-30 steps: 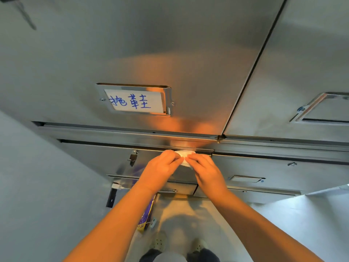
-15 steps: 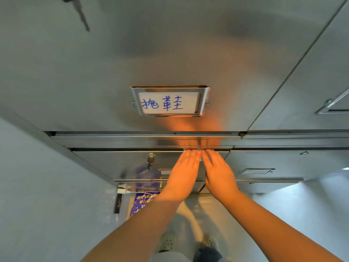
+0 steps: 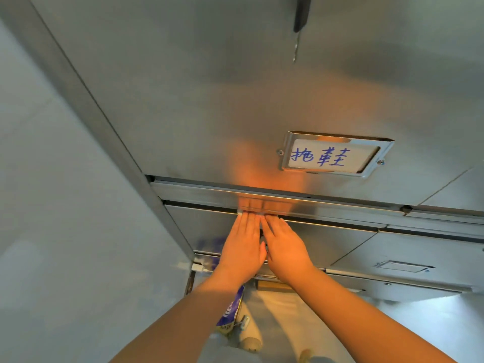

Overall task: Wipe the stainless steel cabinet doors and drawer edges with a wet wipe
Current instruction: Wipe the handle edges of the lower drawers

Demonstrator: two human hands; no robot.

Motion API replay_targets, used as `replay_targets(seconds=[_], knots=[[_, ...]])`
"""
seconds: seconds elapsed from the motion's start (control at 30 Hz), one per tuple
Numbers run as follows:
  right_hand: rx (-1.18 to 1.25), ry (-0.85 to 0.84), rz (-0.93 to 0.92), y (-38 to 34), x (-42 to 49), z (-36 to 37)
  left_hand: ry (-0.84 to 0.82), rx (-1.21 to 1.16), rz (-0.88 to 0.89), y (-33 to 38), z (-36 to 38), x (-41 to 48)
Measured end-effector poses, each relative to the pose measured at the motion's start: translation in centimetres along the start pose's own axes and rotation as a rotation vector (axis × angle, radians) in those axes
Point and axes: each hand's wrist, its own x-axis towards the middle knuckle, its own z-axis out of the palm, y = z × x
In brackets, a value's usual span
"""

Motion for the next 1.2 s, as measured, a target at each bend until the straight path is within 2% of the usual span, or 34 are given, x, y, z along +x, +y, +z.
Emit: replay_targets(seconds=[0.27, 0.57, 0.9, 1.07, 1.2], knots=[[-0.043, -0.116, -0.172, -6.9, 6.1, 2.4, -0.023, -0.08, -0.12, -10.0, 0.5, -3.0], [-0.113, -0.135, -0.263, -13.7, 11.4, 3.7, -0.015, -0.057, -0.188, -17.2, -0.5, -5.2], [-0.178, -0.174, -0.187, -10.9, 9.2, 2.7, 0.004, -0.146, -0.164, -14.6, -0.6, -4.4], [-0.197, -0.169, -0.108, -6.0, 5.4, 1.4, 0.008, -0.203, -0.054, -9.0, -0.7, -2.6], [-0.165, -0.157, -0.054, -0.8, 1.3, 0.2, -0.017, -0.159, 0.043, -3.0, -0.3, -0.4]])
